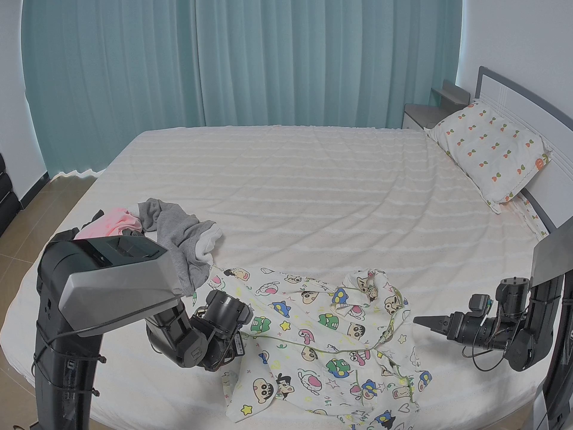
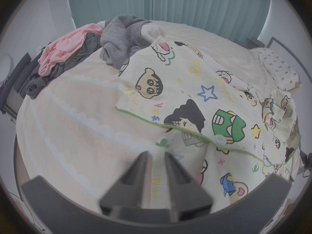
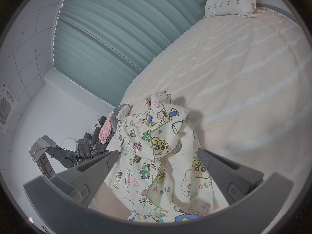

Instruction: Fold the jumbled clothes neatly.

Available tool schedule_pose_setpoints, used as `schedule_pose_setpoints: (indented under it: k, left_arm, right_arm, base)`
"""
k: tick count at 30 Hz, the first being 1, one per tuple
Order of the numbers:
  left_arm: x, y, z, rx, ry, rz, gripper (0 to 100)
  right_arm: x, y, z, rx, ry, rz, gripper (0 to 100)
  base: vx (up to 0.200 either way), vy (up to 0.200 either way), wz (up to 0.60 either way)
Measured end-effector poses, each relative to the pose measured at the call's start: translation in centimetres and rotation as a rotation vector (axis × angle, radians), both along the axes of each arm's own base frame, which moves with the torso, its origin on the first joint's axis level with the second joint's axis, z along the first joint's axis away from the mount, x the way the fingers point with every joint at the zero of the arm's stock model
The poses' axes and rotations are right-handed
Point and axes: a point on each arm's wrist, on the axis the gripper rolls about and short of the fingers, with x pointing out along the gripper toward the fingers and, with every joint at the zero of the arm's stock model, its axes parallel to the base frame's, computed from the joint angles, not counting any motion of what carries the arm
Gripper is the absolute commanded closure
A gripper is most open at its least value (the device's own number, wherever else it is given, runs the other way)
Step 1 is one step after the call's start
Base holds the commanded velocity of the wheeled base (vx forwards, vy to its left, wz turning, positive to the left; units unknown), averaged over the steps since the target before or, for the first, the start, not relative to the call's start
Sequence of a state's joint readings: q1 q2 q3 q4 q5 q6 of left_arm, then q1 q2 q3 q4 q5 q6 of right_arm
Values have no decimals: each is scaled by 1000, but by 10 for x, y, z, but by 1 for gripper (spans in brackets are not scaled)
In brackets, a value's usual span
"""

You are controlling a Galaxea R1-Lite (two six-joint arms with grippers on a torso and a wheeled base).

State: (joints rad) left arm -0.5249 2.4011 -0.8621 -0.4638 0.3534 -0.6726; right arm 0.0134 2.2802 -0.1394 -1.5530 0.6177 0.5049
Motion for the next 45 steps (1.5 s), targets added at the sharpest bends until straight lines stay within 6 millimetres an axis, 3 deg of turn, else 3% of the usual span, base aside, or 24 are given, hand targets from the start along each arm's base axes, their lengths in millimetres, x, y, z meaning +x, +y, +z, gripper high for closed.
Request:
schedule_pose_setpoints:
  k: [11, 21, 22, 38, 45]
  left_arm:
    - [6, 12, 2, -7, -3, 32, 100]
    - [3, 10, 3, -45, 14, -16, 100]
    - [4, 10, 3, -45, 14, -27, 0]
    - [12, -6, 5, -85, -59, -74, 0]
    - [0, -1, 7, -69, -30, -72, 0]
  right_arm:
    - [0, 0, 0, 0, 1, -1, 0]
    - [-1, 0, 0, 0, 4, 0, 0]
    - [-1, 0, 0, 0, 4, 1, 0]
    - [-1, 0, 0, 0, 3, 0, 0]
    - [-1, -1, 0, 0, 2, -2, 0]
  base:
    - [0, 0, 0]
    - [0, 0, 0]
    - [0, 0, 0]
    - [0, 0, 0]
    - [0, 0, 0]
